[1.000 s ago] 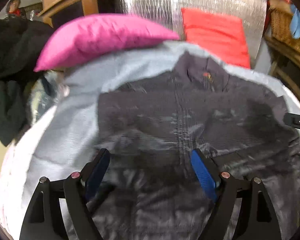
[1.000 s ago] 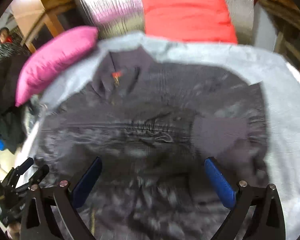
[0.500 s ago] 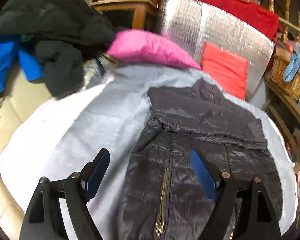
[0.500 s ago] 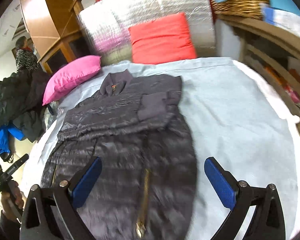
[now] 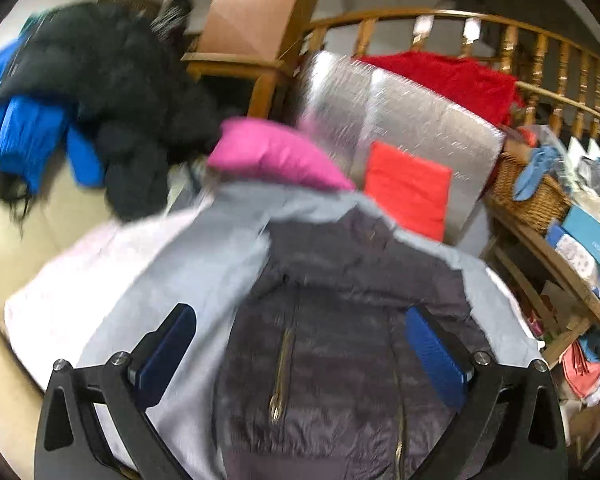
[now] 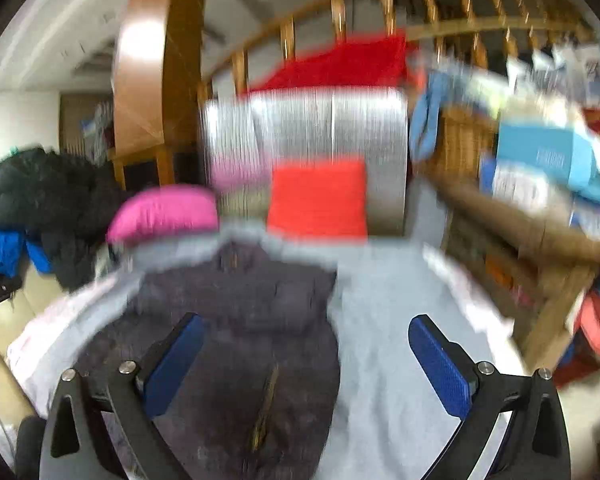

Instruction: Fold large clothes

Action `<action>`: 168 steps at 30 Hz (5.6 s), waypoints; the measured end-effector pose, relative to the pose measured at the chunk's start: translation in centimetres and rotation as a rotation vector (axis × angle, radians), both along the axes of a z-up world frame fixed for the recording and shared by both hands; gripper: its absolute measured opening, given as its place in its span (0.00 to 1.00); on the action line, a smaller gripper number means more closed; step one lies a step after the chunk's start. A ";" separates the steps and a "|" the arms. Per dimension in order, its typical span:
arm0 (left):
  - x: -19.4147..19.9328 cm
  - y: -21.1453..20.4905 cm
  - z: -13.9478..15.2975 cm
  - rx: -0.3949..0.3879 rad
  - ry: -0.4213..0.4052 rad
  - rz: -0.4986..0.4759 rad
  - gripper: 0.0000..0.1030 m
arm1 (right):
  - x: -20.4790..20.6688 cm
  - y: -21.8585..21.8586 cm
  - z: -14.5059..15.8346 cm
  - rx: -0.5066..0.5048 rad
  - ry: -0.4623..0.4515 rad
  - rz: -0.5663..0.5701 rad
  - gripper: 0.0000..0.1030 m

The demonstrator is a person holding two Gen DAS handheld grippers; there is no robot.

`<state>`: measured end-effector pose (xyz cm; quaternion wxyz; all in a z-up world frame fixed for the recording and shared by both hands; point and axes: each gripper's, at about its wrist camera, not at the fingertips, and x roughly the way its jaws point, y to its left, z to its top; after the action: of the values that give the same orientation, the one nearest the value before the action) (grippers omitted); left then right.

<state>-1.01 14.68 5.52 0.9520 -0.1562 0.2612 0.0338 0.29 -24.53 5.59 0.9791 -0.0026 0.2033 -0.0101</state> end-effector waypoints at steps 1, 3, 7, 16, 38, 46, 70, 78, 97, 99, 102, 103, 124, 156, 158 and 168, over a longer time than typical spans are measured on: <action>0.1 0.2 -1.3 -0.004 0.032 0.021 1.00 | 0.5 -0.2 -1.2 0.038 0.065 0.016 1.00; 0.3 0.5 -3.2 0.010 0.094 0.037 1.00 | 1.3 -1.5 -4.0 0.159 0.169 0.036 1.00; 0.8 0.6 -6.3 0.064 0.221 0.052 1.00 | 3.0 -4.5 -10.2 0.379 0.373 0.004 1.00; 1.5 0.9 -11.5 0.063 0.419 0.006 1.00 | 4.0 -6.4 -17.5 0.601 0.542 0.022 1.00; 1.3 2.5 -16.5 -0.215 0.541 -0.080 0.72 | 5.5 -4.7 -20.8 0.723 0.596 0.074 0.76; 1.6 1.8 -17.5 -0.216 0.569 -0.073 0.56 | 5.2 -4.6 -21.4 0.711 0.620 0.120 0.77; 1.4 1.2 -16.1 -0.121 0.539 -0.103 0.22 | 4.1 -3.4 -19.6 0.666 0.605 0.165 0.17; 1.6 1.5 -17.0 -0.167 0.545 -0.067 0.34 | 3.9 -4.4 -22.1 0.750 0.620 0.129 0.27; 0.4 1.4 -13.5 -0.180 0.439 -0.129 0.15 | 1.3 -4.2 -19.1 0.742 0.568 0.186 0.15; 1.2 0.9 -13.6 -0.134 0.445 -0.131 0.15 | 1.0 -4.6 -19.3 0.738 0.576 0.186 0.15; 2.1 -0.1 -13.7 -0.068 0.460 -0.121 0.15 | 1.1 -5.5 -19.6 0.731 0.591 0.182 0.11; 2.3 -0.6 -13.6 -0.037 0.458 -0.113 0.15 | 1.1 -5.7 -19.6 0.730 0.588 0.183 0.11; 1.0 -1.7 -12.1 0.054 0.391 -0.108 0.15 | 1.2 -4.7 -17.1 0.674 0.564 0.216 0.09; 1.8 0.3 -11.6 -0.029 0.406 -0.185 0.16 | 1.8 -5.9 -17.7 0.808 0.526 0.276 0.09; 2.0 0.5 -11.8 -0.034 0.405 -0.183 0.15 | 1.7 -5.7 -16.9 0.784 0.507 0.285 0.09; 3.1 1.3 -11.3 -0.090 0.389 -0.205 0.15 | 2.8 -5.6 -16.5 0.756 0.509 0.292 0.09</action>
<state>2.11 16.02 -5.82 0.8742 -0.1618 0.4556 -0.0456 3.08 -30.09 -10.88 0.8217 0.3227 0.4235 0.2032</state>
